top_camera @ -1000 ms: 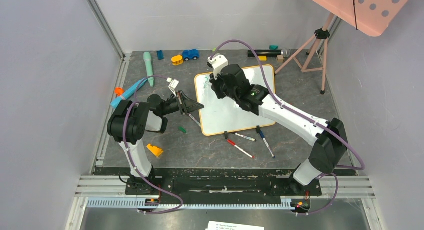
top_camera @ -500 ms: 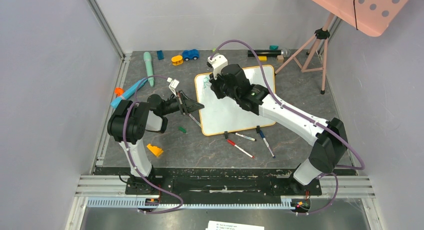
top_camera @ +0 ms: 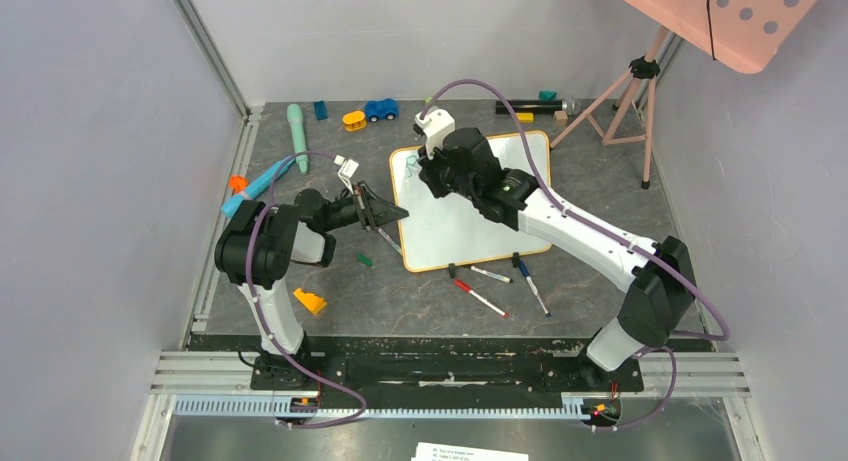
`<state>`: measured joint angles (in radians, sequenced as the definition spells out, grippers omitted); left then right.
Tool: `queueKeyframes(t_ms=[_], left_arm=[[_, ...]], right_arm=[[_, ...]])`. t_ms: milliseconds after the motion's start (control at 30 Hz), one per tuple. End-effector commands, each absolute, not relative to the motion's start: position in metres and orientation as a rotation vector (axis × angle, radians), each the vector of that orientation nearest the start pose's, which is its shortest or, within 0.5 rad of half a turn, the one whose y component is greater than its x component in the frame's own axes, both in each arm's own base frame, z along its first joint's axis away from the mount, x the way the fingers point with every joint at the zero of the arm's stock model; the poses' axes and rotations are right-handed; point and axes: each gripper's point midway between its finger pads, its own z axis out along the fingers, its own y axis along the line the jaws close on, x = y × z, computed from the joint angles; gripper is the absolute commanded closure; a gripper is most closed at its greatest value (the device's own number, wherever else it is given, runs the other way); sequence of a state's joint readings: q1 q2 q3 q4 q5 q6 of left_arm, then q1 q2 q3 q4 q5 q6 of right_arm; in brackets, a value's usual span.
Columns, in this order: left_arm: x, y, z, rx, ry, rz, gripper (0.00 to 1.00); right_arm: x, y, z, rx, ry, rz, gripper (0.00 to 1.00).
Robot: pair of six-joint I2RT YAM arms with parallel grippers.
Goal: Write a sentence on the whiteboard
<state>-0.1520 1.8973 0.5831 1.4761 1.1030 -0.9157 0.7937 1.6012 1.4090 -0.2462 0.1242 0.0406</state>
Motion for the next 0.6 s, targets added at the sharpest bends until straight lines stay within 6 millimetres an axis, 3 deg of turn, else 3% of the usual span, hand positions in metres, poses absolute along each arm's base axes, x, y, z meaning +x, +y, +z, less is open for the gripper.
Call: queueKeyframes(t_ms=[0, 200, 567], left_arm=[[0.321, -0.222, 0.159, 0.519, 1.567, -1.531, 0.98], [0.322, -0.222, 0.159, 0.517, 1.568, -1.530, 0.98], [0.321, -0.222, 0.160, 0.524, 1.564, -1.528, 0.98]], right_arm=[[0.359, 0.328, 0.300, -0.604, 1.789, 0.458, 1.00], [0.355, 0.315, 0.311, -0.569, 1.762, 0.491, 1.00], [0.351, 0.283, 0.286, -0.519, 1.821, 0.423, 1.00]])
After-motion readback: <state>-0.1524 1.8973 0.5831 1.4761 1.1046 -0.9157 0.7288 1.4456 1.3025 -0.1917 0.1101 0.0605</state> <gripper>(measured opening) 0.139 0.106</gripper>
